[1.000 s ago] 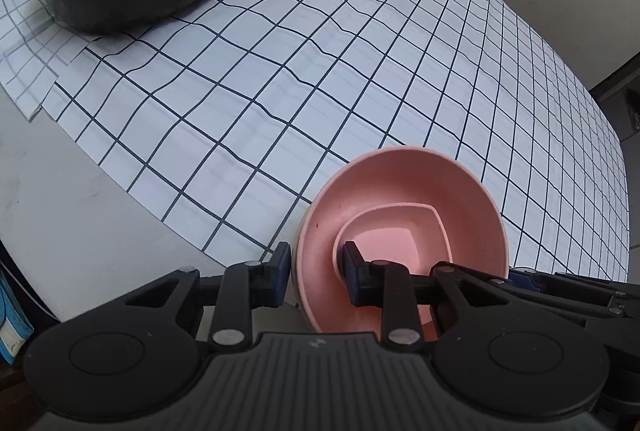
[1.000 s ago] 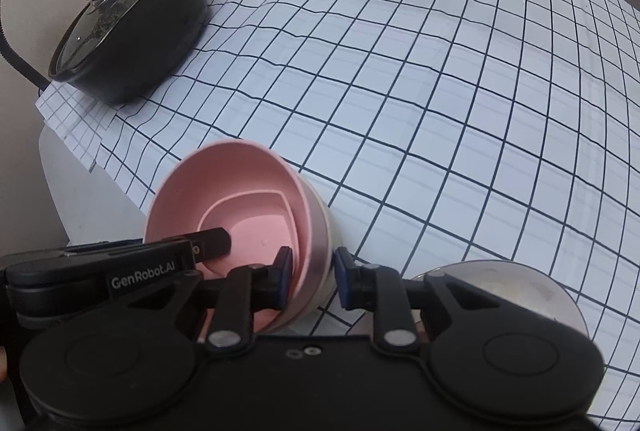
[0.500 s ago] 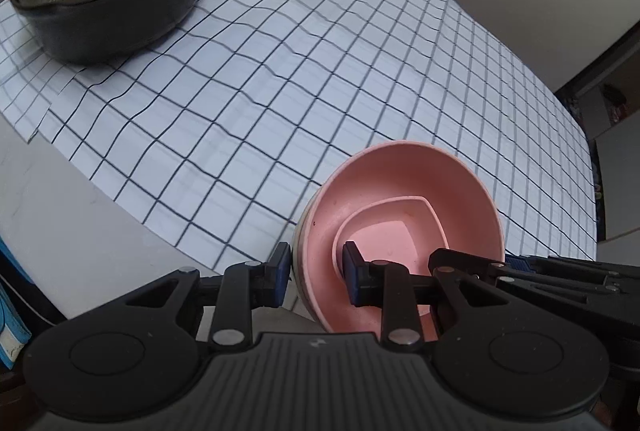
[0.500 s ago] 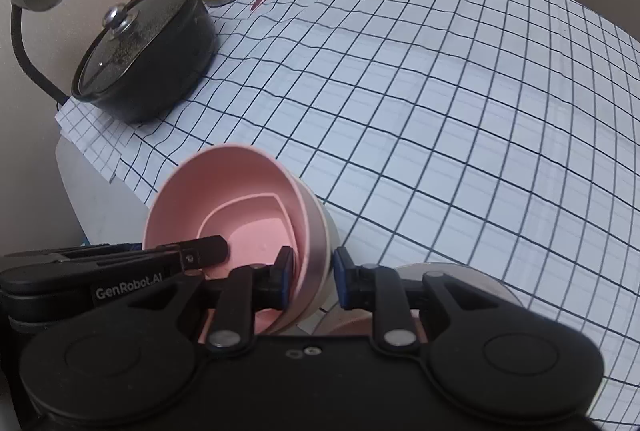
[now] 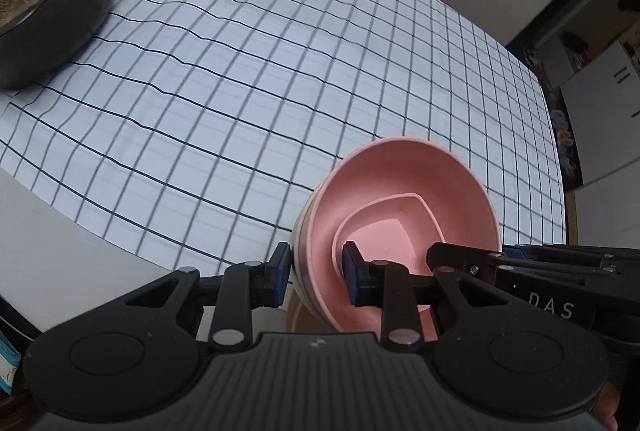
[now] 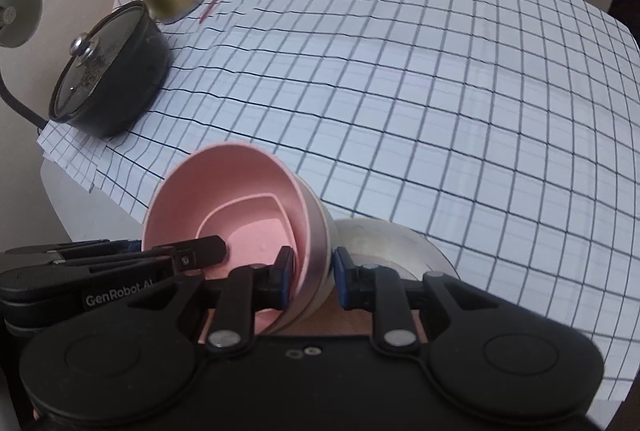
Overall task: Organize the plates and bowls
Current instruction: 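Lift the bowl stack and carry it over the pink bear-shaped plate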
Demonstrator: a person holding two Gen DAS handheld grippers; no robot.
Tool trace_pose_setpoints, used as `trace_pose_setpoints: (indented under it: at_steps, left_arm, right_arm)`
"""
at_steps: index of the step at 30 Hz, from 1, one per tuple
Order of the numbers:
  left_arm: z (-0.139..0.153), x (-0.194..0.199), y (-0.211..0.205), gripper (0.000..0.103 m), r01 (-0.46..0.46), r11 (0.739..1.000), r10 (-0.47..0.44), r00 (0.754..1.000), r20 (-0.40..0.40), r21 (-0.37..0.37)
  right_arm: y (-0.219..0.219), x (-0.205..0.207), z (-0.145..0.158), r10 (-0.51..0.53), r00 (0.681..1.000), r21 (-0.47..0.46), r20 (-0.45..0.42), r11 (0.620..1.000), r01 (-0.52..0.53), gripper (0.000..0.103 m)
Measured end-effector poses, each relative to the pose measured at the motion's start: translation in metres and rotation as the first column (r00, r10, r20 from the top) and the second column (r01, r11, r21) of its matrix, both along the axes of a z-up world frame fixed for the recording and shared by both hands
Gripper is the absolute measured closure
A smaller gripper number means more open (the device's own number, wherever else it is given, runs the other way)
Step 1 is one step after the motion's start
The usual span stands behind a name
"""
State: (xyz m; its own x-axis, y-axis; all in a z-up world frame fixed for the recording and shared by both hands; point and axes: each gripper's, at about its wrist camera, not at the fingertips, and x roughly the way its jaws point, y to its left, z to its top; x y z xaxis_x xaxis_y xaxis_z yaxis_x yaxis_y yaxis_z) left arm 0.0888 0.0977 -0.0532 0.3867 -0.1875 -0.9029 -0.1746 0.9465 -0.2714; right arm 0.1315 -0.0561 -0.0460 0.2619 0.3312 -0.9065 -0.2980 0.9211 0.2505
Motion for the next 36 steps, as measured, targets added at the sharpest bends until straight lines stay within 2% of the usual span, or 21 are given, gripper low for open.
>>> trace_pose_setpoints:
  at_steps: [15, 27, 36]
  left_arm:
    - [-0.031, -0.020, -0.045, 0.076, 0.123, 0.992, -0.123, 0.989, -0.079, -0.009]
    - [-0.044, -0.029, -0.058, 0.076, 0.160, 0.987, -0.159, 0.980, -0.121, -0.002]
    - [-0.048, -0.027, -0.058, 0.076, 0.172, 0.985, -0.170, 0.979, -0.117, 0.005]
  right_arm:
    - [-0.044, -0.035, -0.025, -0.119, 0.990, -0.026, -0.073, 0.993, 0.117, 0.083]
    - [-0.059, -0.052, -0.035, -0.155, 0.981, -0.021, -0.114, 0.988, 0.153, 0.083]
    - [-0.058, -0.052, -0.041, -0.177, 0.975, -0.019, -0.132, 0.984, 0.176, 0.082]
